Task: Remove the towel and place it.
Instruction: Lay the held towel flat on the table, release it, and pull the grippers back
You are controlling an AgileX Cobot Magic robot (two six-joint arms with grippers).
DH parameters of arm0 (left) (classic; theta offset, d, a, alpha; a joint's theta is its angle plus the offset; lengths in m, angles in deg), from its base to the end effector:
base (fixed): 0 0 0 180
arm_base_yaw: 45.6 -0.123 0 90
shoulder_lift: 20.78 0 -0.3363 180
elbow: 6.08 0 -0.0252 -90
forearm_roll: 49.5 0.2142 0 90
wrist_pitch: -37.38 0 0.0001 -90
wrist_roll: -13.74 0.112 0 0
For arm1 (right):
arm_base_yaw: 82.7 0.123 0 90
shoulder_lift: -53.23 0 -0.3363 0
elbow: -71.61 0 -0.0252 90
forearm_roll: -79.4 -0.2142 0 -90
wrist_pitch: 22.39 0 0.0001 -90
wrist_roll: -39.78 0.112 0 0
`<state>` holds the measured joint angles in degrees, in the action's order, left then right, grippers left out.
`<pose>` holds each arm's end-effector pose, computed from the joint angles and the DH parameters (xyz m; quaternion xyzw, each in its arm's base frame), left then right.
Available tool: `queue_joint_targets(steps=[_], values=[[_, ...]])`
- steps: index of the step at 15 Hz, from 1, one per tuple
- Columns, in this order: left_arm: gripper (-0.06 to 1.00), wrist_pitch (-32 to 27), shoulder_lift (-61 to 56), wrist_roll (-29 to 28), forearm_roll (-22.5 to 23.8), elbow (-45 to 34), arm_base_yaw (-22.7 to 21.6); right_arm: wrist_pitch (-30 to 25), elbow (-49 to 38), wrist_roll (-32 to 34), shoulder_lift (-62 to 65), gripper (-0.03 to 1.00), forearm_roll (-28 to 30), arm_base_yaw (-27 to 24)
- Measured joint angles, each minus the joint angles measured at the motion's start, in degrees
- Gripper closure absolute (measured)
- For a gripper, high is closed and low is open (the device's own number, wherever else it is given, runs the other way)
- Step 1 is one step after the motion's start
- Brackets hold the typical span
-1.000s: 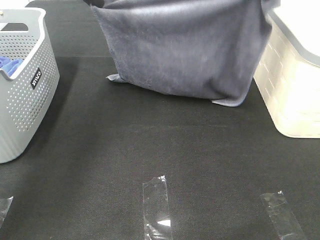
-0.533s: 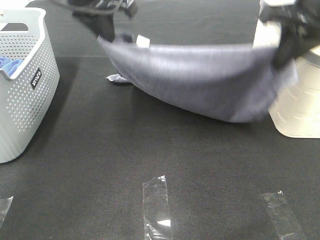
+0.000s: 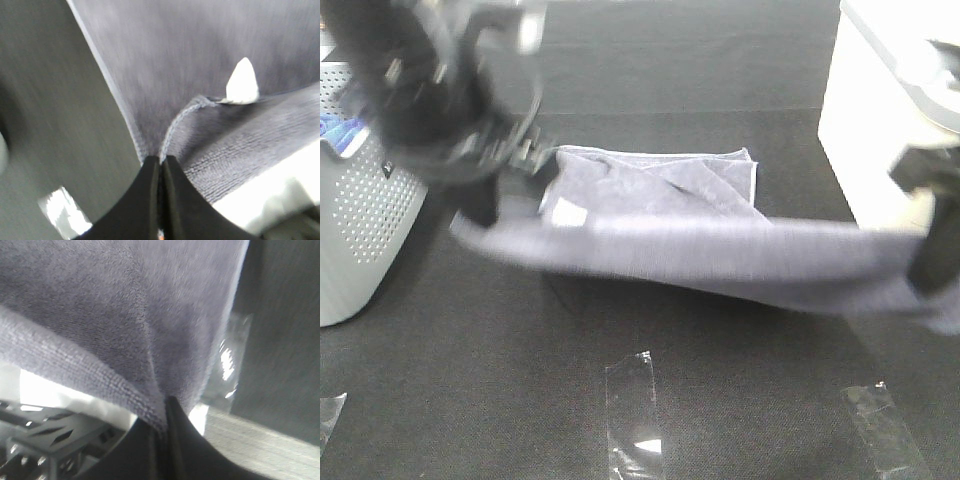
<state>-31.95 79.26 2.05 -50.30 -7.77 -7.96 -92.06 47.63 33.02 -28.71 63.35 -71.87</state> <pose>0.2294 -0.1787 0.3246 0.2219 0.9719 -0.0386 0.0680 0.1668 0.0615 0.3137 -0.1084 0.9845 0.1339 0.0334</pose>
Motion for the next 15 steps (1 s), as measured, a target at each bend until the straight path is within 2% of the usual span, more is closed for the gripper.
queue_joint_targets(steps=[1,4,8,12,15], values=[[0.94,0.0,0.0,0.0,0.0,0.0,0.0,0.0,0.0,0.0,0.0,0.97,0.0,0.0],[0.94,0.0,-6.1,-4.9,-1.6,-10.3,3.4,0.0,-6.8,0.0,7.2,0.97,-3.5,0.0],[0.94,0.3,-10.3,-9.9,-5.6,-20.9,11.0,0.0,-13.4,0.0,14.0,0.97,-6.1,0.0],[0.94,0.5,-12.1,-15.6,-7.8,-25.6,19.9,0.0,-21.1,0.2,16.7,0.97,-6.9,0.0],[0.94,2.1,-12.2,-18.3,-8.1,-28.0,22.3,-0.1,-24.6,0.2,16.7,0.97,-7.4,0.0]])
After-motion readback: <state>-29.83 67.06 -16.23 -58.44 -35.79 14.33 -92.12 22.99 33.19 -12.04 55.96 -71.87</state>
